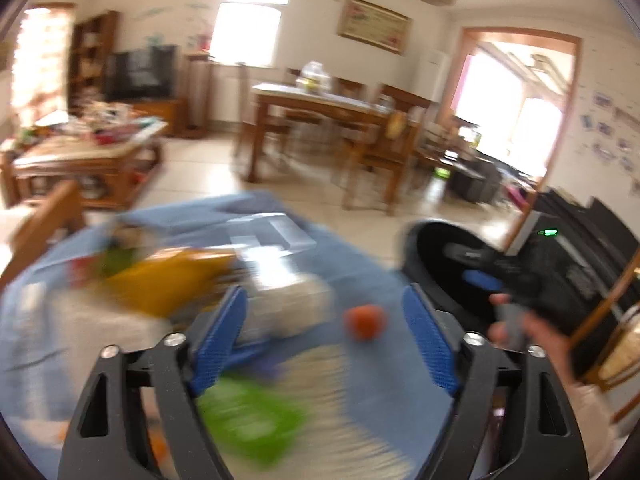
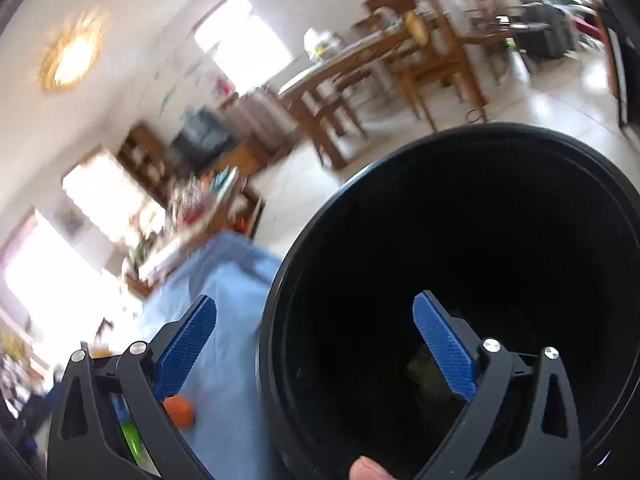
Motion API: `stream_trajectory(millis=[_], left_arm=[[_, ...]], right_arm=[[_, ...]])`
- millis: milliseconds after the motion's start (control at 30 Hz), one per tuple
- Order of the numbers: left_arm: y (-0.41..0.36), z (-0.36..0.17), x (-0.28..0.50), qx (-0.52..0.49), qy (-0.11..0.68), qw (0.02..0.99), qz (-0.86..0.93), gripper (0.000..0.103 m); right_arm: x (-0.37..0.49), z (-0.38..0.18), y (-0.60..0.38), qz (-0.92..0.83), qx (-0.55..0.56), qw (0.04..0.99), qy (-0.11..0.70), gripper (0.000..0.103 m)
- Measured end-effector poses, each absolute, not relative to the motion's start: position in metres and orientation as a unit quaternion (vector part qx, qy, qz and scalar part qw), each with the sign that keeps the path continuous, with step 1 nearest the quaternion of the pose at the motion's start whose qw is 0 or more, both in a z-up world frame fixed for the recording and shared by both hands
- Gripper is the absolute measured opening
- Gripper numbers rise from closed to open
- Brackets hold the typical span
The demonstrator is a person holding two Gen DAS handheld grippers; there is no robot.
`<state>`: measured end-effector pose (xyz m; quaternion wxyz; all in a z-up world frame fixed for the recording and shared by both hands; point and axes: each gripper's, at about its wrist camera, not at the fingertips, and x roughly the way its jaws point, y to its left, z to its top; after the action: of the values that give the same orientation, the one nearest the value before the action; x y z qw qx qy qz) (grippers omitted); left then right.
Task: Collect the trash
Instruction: 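Grasp the white plastic bag with the left tool while the right tool grasps the clear plastic tray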
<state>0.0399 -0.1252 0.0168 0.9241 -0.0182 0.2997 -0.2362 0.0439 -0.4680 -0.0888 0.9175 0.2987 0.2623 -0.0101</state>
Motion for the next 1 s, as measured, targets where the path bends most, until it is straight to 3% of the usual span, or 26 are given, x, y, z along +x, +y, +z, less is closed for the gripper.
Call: stream_trajectory(millis=[133,267,633,700,867,967,1000], left_arm=[[-0.038,0.009,0.041,-0.026,0.289,0.943,-0.162,0.086],[0.015,-0.010,0.069,-0.041,0.334,0.928,-0.161,0.086],[0.030,-0.036,0.125,-0.082,0.382,0.881,-0.267,0.084],[0.025,-0.036,0.123,-0.088,0.381,0.877,-0.279,0.077],[0.021,-0.044,0.112,-0.084,0.377,0.873,-0.297,0.070],[0.019,-0.044,0.108,-0.083,0.381,0.867,-0.311,0.062],[0.017,-0.043,0.107,-0.081,0.379,0.867,-0.312,0.060]], right_arm=[[0.027,-0.065,-0.439,-0.020,0.216,0.936,0.277,0.098],[0.015,-0.044,-0.401,0.034,0.164,0.948,0.271,0.098],[0.076,-0.030,-0.335,0.120,0.165,0.931,0.301,0.097],[0.102,-0.030,-0.322,0.119,0.164,0.927,0.316,0.085],[0.158,-0.046,-0.313,0.090,0.156,0.911,0.372,0.071],[0.173,-0.059,-0.301,0.089,0.136,0.894,0.417,0.046],[0.175,-0.063,-0.302,0.089,0.131,0.889,0.431,0.045]])
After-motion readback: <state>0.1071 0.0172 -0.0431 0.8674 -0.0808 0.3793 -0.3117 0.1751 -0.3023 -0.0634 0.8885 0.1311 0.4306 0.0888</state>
